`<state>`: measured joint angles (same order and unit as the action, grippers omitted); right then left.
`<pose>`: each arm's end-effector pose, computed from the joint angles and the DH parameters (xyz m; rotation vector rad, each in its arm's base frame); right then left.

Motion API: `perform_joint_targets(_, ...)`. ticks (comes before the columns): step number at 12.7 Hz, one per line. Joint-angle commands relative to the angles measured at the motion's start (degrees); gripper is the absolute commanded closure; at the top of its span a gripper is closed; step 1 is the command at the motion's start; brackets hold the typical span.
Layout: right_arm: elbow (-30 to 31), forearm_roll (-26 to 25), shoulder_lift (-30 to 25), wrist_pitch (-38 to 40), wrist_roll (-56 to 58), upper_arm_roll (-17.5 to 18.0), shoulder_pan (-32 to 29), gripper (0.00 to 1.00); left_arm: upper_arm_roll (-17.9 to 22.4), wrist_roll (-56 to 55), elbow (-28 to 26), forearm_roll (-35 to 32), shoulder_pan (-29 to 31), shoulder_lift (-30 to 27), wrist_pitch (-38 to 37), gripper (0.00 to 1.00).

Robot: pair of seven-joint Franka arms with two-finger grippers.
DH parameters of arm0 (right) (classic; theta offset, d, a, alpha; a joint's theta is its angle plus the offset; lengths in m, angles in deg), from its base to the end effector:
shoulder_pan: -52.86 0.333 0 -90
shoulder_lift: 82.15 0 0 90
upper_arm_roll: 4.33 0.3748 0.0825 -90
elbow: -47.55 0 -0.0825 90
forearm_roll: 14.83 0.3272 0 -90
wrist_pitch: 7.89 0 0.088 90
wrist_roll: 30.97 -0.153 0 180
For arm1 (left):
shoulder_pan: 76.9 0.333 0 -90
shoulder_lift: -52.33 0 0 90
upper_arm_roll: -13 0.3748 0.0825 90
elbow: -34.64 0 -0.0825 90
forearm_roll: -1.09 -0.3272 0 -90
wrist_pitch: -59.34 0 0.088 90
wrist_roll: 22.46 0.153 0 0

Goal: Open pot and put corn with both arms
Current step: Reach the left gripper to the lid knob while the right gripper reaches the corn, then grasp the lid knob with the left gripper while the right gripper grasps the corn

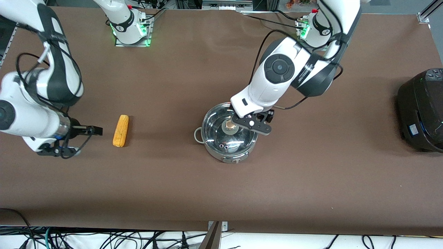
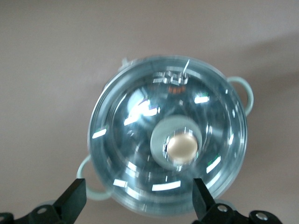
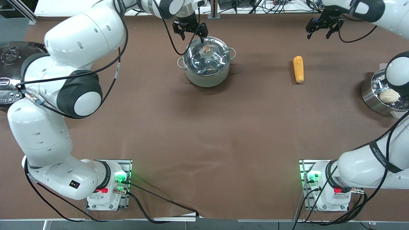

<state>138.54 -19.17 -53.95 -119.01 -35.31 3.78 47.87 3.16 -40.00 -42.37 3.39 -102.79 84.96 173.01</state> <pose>0.6413 0.0130 0.3752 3.1247 -0.0019 -0.2114 0.5861 -0.3925 0.4302 2.9639 -0.4064 0.0182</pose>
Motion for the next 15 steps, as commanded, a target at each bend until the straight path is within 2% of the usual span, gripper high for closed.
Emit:
perform_joint_targets(1, 6.2, -0.15, 0.01, -8.38, -0.58, 0.42, -0.03, 0.0, 0.7, 0.14, 2.39, 0.42, -1.7, 2.87, 2.16, 0.0)
perform_joint_targets(3, 9.55, -0.15, 0.97, -13.57, -0.67, 0.5, 0.24, 0.0, 0.71, 0.4, 2.57, 0.33, -2.93, 4.8, 2.77, 0.0)
perform_joint_targets(5, 9.91, -0.15, 2.2, -13.86, -0.76, 0.5, 0.85, 0.0, 0.71, 0.14, 2.48, 0.33, -3.72, 6.48, 7.24, 0.0)
perform_joint_targets(9, 12.28, -0.15, 3.96, -13.95, -0.85, 0.59, 1.47, 0.0, 1.14, -0.82, 2.4, -0.11, -5.83, 6.66, 7.44, 0.0)
perform_joint_targets(11, 12.99, -0.15, 4.84, -14.03, -0.85, 0.59, 1.47, 0.0, 1.06, -0.91, 2.39, -3.25, -5.75, 6.66, 7.44, 0.0)
perform_joint_targets(13, 13.16, -0.06, 5.63, -14.04, -0.85, 0.5, 1.47, 0.0, 1.06, -0.83, 2.39, -3.45, -5.75, 6.57, 7.44, 0.0)
perform_joint_targets(14, 13.08, -0.14, 5.81, -13.95, -0.76, 0.59, 1.47, 0.07, 1.06, -0.3, 2.39, -3.54, -5.49, 6.57, 7.44, 0.0)
perform_joint_targets(15, 13.16, -0.15, 5.98, -13.77, -0.76, 0.59, 1.38, 0.25, 1.06, -0.04, 2.31, -3.54, -5.23, 6.48, 7.44, 0.02)
